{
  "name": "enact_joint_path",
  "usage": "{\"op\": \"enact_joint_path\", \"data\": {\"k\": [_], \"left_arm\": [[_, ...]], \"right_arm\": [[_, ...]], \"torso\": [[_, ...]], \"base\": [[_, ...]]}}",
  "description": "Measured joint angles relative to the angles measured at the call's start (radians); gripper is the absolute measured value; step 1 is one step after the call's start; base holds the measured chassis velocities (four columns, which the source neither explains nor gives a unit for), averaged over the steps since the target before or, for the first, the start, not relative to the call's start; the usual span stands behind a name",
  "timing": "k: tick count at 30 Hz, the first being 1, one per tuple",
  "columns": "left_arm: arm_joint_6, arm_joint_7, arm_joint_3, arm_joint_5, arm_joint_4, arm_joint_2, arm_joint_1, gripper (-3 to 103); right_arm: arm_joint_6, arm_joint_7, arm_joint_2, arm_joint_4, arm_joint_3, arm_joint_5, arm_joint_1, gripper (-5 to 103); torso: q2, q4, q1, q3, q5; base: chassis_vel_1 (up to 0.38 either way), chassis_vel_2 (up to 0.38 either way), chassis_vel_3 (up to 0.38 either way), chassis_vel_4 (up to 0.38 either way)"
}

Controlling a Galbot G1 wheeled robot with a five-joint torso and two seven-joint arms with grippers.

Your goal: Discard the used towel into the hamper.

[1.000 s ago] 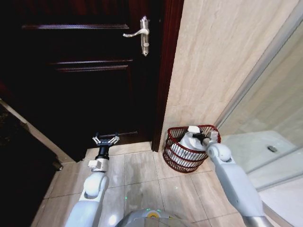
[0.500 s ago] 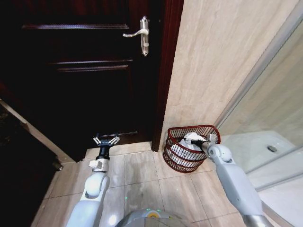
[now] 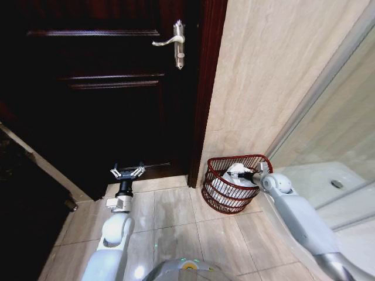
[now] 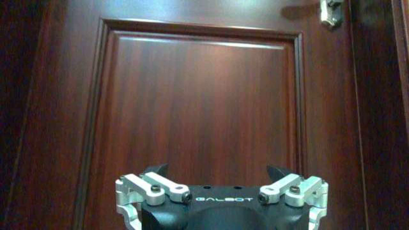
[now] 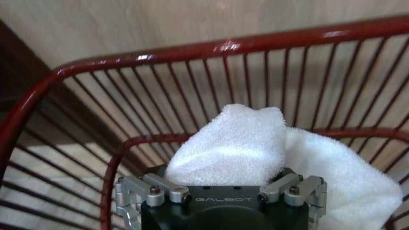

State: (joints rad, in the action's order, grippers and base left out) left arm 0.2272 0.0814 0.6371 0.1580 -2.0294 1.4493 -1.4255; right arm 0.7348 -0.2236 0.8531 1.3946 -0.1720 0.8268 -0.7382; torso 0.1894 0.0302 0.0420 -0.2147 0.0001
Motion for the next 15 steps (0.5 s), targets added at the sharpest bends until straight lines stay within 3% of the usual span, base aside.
{"op": "enact_joint_path", "data": {"k": [8,14,15], "left_arm": [[0.045,0.017,0.043,0.016,0.003,0.009,-0.046,100],[0.058,0.02,0.053,0.023,0.012,0.014,-0.049,100],[0.06,0.021,0.052,0.023,0.017,0.017,-0.046,100]], "right_arm": [[-0.001,0.027,-0.044,-0.099,0.238,0.151,0.152,100],[-0.001,0.03,-0.062,-0.103,0.291,0.165,0.151,100],[-0.001,0.03,-0.062,-0.106,0.288,0.165,0.145,100]], "torso": [[0.0,0.0006,0.0,0.0,-0.0003],[0.0,0.0001,0.0,0.0,-0.0004],[0.0,0.0003,0.0,0.001,-0.0021]], "base": [[0.0,0.0,0.0,0.0],[0.0,0.0,0.0,0.0],[0.0,0.0,0.0,0.0]]}}
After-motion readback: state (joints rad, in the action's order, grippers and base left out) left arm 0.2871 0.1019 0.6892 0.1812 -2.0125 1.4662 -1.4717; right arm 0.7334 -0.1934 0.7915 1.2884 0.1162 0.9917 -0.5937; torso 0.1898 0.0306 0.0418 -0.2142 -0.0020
